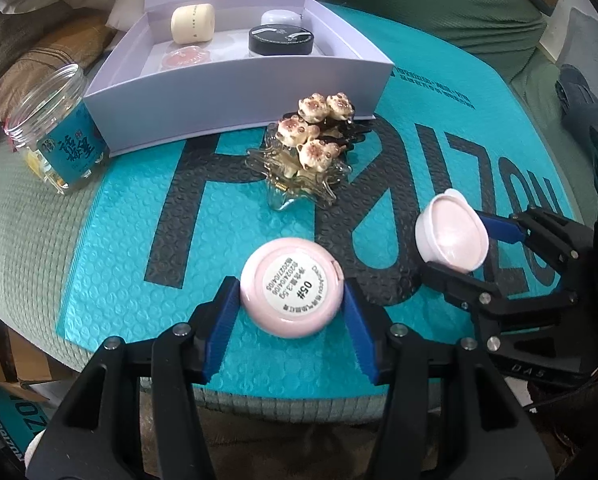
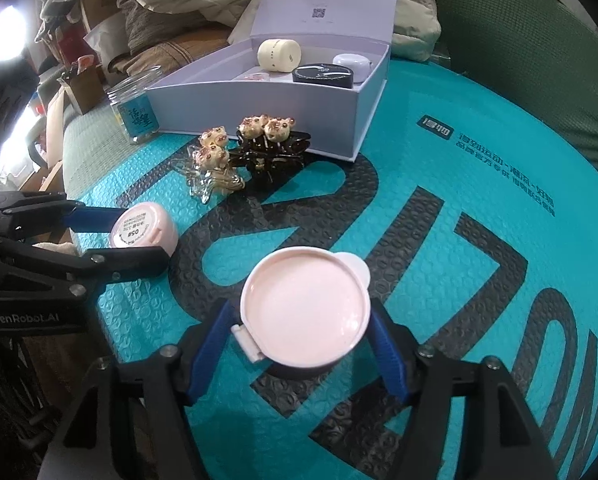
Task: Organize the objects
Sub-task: 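Grasp the pink cushion case with the right tool while the left tool grasps the pink round compact, then lift the pink cushion case and pink compact toward the white box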
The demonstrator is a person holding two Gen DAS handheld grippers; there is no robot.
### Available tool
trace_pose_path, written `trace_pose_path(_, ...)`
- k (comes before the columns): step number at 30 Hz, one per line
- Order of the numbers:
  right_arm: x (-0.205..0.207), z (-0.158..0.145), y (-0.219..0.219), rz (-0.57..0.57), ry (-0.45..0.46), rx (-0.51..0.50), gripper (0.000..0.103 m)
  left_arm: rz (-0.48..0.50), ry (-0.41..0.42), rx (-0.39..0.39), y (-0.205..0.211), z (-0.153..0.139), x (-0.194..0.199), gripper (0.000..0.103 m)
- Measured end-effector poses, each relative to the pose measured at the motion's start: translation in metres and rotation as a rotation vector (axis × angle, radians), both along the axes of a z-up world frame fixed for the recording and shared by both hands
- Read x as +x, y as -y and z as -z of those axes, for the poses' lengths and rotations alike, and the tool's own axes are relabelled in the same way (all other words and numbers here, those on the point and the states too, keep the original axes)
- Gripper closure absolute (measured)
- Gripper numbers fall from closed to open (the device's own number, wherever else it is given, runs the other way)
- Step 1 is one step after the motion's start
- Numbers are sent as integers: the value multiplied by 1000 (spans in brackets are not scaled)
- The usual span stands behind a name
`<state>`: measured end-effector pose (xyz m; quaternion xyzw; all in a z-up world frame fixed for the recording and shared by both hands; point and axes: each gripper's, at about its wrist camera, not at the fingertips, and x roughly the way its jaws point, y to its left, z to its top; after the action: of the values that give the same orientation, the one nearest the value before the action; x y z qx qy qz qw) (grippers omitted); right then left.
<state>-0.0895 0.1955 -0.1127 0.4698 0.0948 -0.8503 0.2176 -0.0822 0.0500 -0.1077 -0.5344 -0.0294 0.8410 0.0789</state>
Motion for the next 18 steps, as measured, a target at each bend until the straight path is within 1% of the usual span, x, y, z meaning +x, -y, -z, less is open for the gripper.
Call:
trace_pose_path(4, 1, 2, 0, 2, -18, -4, 28, 11, -17, -38, -4, 2, 0, 46)
trace_pose_path(8, 1, 5, -2, 8, -30, -17, 18, 29, -37, -90, -11, 5, 1, 38)
trace_pose_path(12, 1, 6, 0, -5, -27, -23, 12, 12, -63, -79, -8, 6, 1, 36)
trace_pose_path(14, 0, 7, 4, -17, -18, -10, 6, 11, -73, -81, -8, 6, 3, 36)
trace_pose_path(18, 1, 7, 6, -5, -26, -8, 6, 7, -93, -88, -8, 6, 6, 37)
